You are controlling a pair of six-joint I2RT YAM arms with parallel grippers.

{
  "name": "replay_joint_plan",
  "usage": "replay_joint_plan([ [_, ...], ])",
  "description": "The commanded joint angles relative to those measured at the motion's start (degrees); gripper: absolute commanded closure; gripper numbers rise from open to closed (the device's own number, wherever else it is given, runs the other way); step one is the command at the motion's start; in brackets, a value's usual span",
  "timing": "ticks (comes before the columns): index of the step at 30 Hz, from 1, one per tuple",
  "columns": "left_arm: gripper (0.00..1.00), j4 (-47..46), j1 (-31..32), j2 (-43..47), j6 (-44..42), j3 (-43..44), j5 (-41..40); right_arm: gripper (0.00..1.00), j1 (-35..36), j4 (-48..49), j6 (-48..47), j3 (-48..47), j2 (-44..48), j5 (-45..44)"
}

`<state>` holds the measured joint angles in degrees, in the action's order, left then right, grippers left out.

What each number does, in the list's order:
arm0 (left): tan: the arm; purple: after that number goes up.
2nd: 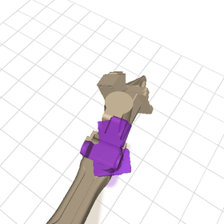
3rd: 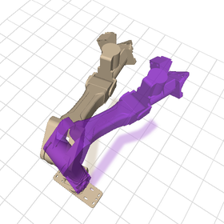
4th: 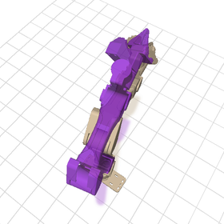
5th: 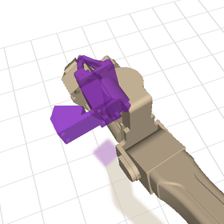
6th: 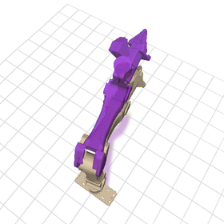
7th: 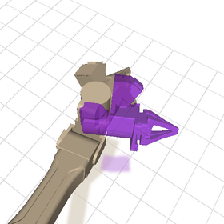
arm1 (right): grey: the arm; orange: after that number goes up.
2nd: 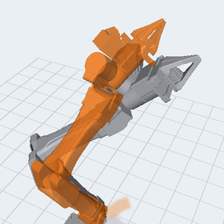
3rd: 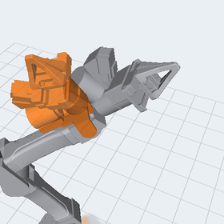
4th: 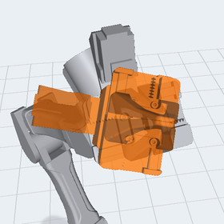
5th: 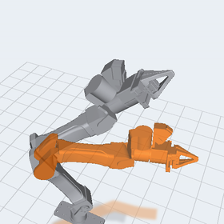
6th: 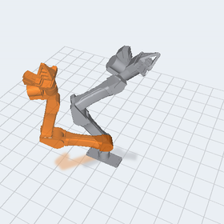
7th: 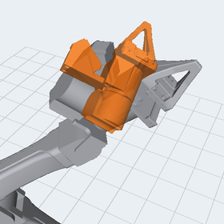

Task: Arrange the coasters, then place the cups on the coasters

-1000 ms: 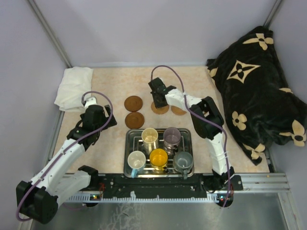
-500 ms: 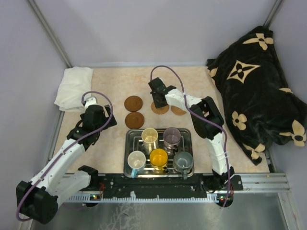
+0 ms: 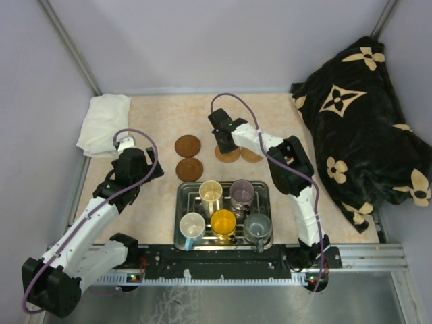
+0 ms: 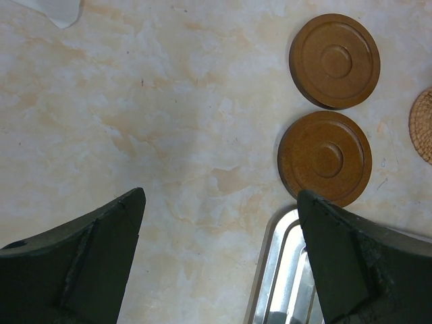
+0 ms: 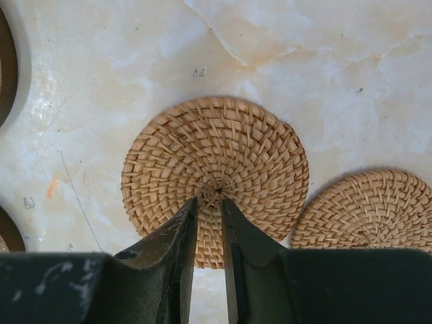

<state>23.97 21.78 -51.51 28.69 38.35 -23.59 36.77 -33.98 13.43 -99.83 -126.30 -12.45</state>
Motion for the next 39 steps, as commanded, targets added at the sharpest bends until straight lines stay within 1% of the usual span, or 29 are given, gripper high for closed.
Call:
replay_joint_plan([
  [1, 0.00, -1.21, 0.18, 0.94, -0.18, 0.14, -0.69, 0.77, 0.84, -2.84, -2.10, -4.21, -0.48, -1.15],
  [10, 0.00, -1.14, 0.11, 1.41, -0.22, 0.23, -0.71, 0.73, 1.63, -3.01, -3.00, -7.63, 2.89, -1.39],
  [12, 0.00, -1.04, 0.19, 1.47, -0.19, 0.32, -0.67, 0.80, 1.65, -3.67, -2.82, -7.84, 2.95, -2.54],
  [15, 0.00, -1.03, 0.15, 1.67, -0.22, 0.49, -0.58, 0.95, 1.63, -5.15, -1.98, -7.10, 2.45, -4.09],
  [17, 0.00, -0.87, 0.15, 1.89, -0.34, 0.63, -0.59, 0.99, 1.64, -5.10, -1.40, -5.63, 2.31, -4.55],
  [23, 0.00, -0.20, 0.14, 2.64, -0.39, 0.44, -0.77, 1.00, 1.47, -3.81, 0.25, -2.19, 2.28, -5.36],
  [29, 0.00, 0.20, 0.18, 3.08, 0.09, -0.08, -0.93, 1.00, 0.61, -4.13, 0.37, -3.41, 0.56, -5.93],
  [39, 0.00, -0.28, 0.16, 2.38, 0.05, -0.02, -0.93, 1.00, 0.74, -3.84, 0.20, -3.15, -1.12, -3.26],
])
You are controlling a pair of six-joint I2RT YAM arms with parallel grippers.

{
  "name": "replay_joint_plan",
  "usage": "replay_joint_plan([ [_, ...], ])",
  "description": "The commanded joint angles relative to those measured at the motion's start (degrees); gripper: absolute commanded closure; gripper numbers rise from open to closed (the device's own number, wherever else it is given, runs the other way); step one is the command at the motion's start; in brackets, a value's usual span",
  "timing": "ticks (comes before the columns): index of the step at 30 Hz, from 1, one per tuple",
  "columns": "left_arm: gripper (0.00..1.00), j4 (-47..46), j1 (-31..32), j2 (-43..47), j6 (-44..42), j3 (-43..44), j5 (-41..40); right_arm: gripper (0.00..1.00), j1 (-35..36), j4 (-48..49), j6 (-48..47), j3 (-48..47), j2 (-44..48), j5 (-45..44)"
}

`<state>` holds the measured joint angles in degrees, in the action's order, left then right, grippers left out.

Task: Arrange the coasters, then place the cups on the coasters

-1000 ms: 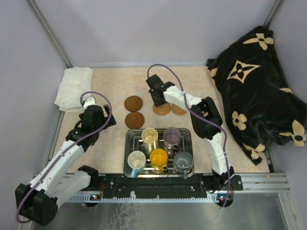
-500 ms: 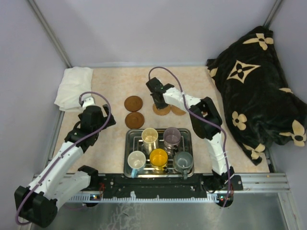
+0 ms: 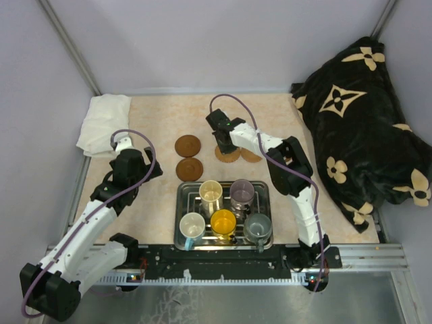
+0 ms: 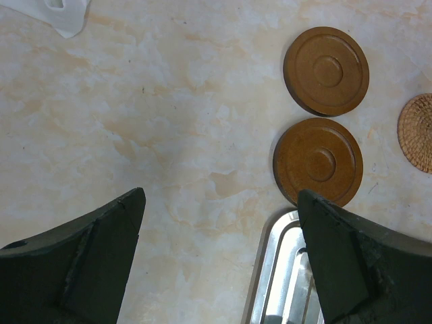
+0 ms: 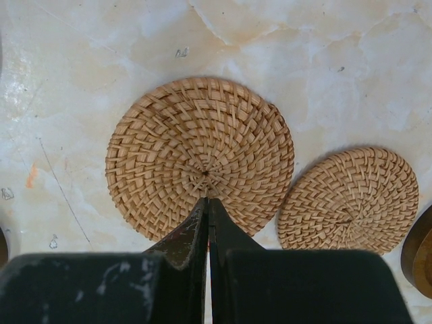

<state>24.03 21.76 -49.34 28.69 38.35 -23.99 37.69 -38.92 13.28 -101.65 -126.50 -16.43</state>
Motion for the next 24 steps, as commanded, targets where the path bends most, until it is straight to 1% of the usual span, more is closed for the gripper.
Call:
replay_joint_plan([
  [1, 0.00, -0.31, 0.20, 0.17, 0.10, -0.02, -0.53, 1.00, -0.09, 1.12, 0.28, -1.35, -1.05, 0.89],
  [16, 0.00, -0.61, 0.21, 0.44, -0.11, -0.47, -1.06, 1.00, 1.40, 0.61, -0.62, -3.10, -3.23, 3.45],
  [24, 0.00, -0.58, 0.13, 0.59, -0.01, -0.54, -1.06, 1.00, 1.79, 0.44, -0.12, -2.15, -2.32, 2.42],
])
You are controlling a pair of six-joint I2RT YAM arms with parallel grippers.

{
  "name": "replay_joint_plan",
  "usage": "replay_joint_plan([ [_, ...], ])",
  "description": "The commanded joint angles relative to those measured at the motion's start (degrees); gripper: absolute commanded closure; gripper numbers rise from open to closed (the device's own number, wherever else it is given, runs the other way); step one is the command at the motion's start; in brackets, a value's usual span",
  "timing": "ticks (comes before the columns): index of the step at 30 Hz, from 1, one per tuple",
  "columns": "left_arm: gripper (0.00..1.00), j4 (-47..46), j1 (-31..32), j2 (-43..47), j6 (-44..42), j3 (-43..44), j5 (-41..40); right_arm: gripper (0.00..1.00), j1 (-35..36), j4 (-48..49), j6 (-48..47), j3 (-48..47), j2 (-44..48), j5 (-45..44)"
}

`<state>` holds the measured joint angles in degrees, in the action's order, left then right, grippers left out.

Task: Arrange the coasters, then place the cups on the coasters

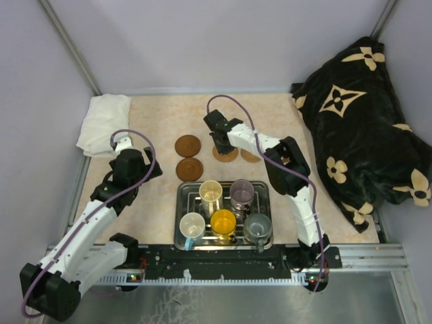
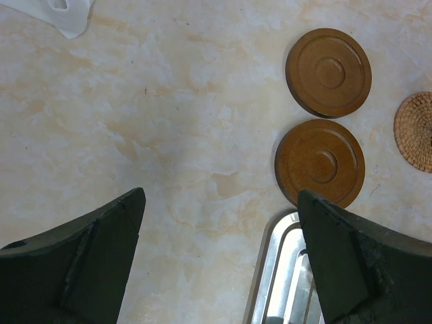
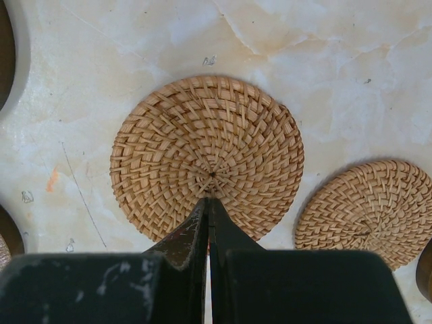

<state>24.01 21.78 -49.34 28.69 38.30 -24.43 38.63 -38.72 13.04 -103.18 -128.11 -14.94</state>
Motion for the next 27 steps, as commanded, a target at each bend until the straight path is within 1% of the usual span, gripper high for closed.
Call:
replay_joint_plan([
  [1, 0.00, -0.54, 0.16, 0.70, -0.06, -0.51, -0.69, 1.00, 0.83, 0.37, 0.14, -0.35, -0.35, 0.75],
  [5, 0.00, -0.59, 0.16, 0.82, -0.11, -0.47, -0.61, 0.99, 0.87, 0.37, -0.38, -1.61, 0.60, -1.29],
  [9, 0.00, -0.54, 0.12, 0.58, 0.00, -0.42, -0.58, 0.94, 0.69, -1.67, -2.22, -9.00, 0.73, -3.43],
  [11, 0.00, -0.54, 0.13, 0.51, 0.07, -0.34, -0.62, 0.89, 0.38, -2.98, -2.93, -14.20, 0.76, -3.97],
  [13, 0.00, -0.57, 0.17, 0.40, 0.06, -0.27, -0.82, 0.81, 0.18, -4.50, -3.45, -19.46, 1.08, -4.76],
  [14, 0.00, -0.62, 0.18, 0.45, 0.05, -0.21, -0.94, 0.78, 0.13, -5.05, -3.72, -21.60, 1.56, -5.31],
  [17, 0.00, -0.99, 0.19, 0.19, 0.10, -0.09, -1.06, 0.70, 0.05, -5.27, -4.37, -25.34, 4.62, -6.41],
  [19, 0.00, -1.53, 0.19, -0.38, 0.20, 0.05, -1.02, 0.65, -0.04, -4.41, -4.68, -24.31, 7.64, -6.80],
  [21, 0.00, -1.96, 0.17, -1.28, 0.39, 0.19, -0.60, 0.61, -0.20, -3.58, -4.16, -20.63, 11.51, -7.37],
  [27, 0.00, -5.11, 0.17, -5.52, -0.21, -1.39, 2.50, 0.43, -0.46, 2.97, -0.84, -1.44, 24.29, -10.37],
])
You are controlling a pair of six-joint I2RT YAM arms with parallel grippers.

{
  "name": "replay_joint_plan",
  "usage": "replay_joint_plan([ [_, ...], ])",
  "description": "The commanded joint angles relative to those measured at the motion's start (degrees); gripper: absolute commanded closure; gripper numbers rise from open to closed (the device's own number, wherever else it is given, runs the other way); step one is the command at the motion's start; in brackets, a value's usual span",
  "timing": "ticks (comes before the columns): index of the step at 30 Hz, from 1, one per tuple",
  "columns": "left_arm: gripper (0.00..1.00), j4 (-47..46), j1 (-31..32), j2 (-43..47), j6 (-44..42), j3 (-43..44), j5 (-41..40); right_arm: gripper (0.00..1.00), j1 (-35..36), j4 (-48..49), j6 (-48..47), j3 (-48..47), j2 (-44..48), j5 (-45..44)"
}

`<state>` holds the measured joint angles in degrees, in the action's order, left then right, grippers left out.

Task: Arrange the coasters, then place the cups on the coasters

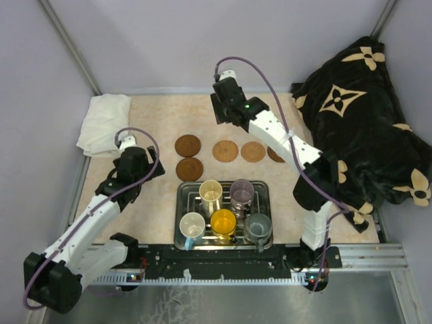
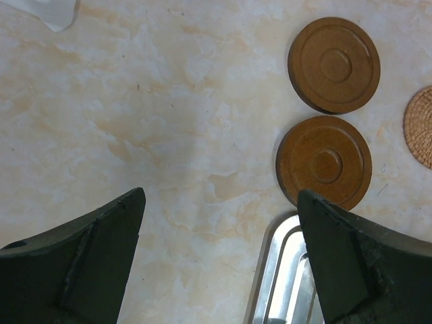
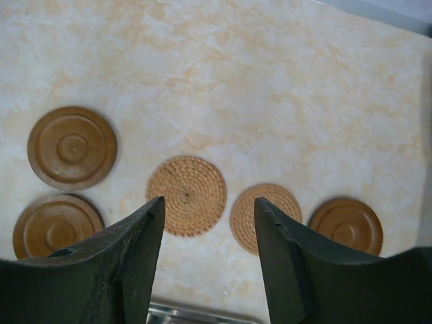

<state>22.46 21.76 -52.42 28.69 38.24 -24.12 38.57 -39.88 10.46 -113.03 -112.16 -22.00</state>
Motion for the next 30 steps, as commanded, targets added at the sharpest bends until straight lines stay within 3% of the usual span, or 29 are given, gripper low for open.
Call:
replay_joint_plan([
  [1, 0.00, -4.01, 0.13, -3.44, -0.51, -1.54, 3.08, 0.42, -0.50, 5.18, 2.40, 11.32, 10.66, -3.47],
  [5, 0.00, -6.17, 0.20, -9.53, -1.20, -1.87, 5.14, 0.39, -0.55, 9.34, 4.39, 20.67, 19.84, -3.47],
  [10, 0.00, -6.87, 0.19, -18.59, -1.72, 1.30, 7.51, 0.19, -0.55, 12.69, 5.31, 26.81, 29.49, -2.98],
  [19, 0.00, -7.58, 0.87, -29.19, -3.94, 8.80, 8.56, 0.12, -0.57, 18.05, 6.31, 36.26, 44.96, -2.37],
  [30, 0.00, -7.13, 5.29, -40.57, -4.41, 15.79, 6.19, 0.12, -0.59, 16.63, 7.38, 38.62, 48.27, -2.30],
])
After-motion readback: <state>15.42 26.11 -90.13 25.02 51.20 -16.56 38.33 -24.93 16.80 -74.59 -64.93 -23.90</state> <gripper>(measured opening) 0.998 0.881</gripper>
